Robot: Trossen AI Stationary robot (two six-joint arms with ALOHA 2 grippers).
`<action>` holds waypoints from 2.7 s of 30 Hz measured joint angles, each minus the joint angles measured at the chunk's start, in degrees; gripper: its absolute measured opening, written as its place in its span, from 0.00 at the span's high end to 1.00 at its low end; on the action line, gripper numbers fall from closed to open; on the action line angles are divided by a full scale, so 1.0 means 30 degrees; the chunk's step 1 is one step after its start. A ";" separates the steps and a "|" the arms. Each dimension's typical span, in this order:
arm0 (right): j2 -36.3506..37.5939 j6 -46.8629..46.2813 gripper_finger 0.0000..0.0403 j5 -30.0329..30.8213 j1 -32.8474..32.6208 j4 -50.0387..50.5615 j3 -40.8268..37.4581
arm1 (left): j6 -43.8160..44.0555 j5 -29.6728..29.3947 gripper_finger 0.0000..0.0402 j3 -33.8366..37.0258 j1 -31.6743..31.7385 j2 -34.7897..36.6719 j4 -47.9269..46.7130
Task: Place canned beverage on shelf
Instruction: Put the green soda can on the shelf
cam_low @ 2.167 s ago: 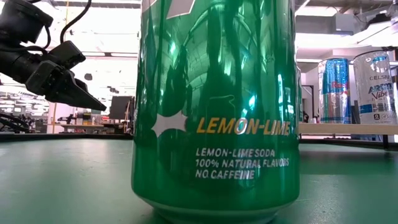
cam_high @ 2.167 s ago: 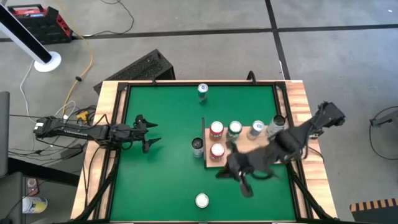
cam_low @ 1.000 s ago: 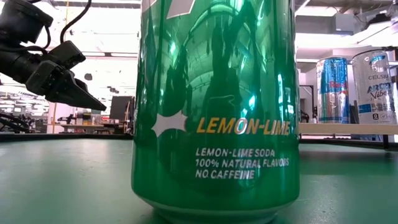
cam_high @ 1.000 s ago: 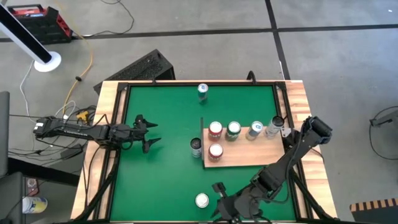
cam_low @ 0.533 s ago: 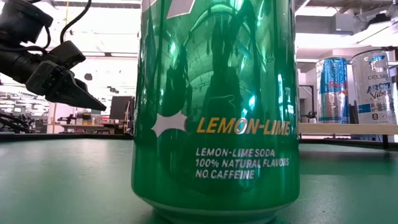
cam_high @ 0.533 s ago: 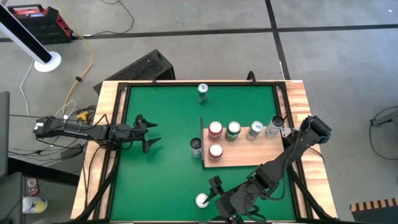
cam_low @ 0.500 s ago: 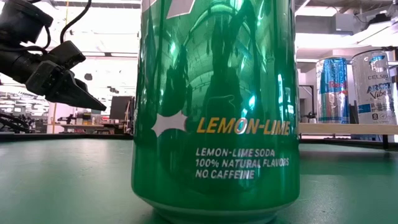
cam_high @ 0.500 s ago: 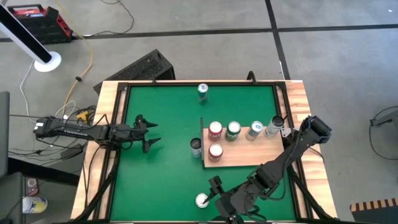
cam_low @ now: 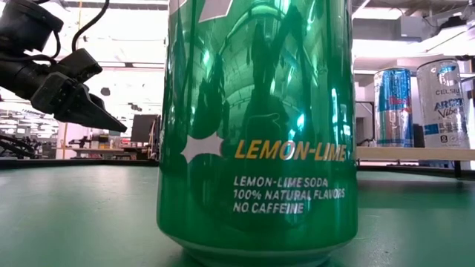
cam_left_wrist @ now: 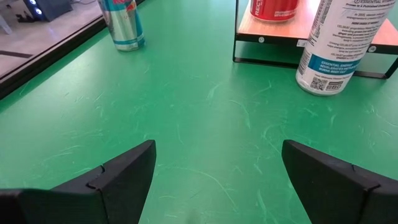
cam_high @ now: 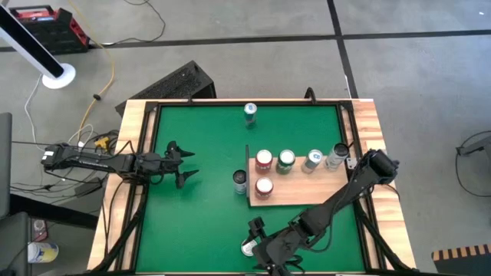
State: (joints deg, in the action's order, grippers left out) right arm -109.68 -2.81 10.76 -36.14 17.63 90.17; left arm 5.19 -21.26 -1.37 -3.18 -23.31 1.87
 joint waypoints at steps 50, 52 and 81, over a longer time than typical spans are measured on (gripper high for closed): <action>-0.0726 -0.1923 0.13 0.0207 0.0226 0.0674 -0.1115 | -0.0005 0.0015 0.17 0.0000 0.0000 0.0000 0.0000; -0.0726 -0.1923 0.14 0.0157 0.0226 0.0676 -0.1115 | -0.0001 0.0015 0.17 0.0000 0.0001 0.0000 0.0000; 0.0792 -0.2430 0.34 0.0325 0.0416 0.1316 -0.1115 | -0.0001 0.0022 0.17 0.0000 0.0001 0.0000 0.0000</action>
State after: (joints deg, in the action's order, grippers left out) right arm -107.30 -10.10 11.74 -34.89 21.58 86.83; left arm 5.19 -21.19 -1.37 -3.18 -23.31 1.87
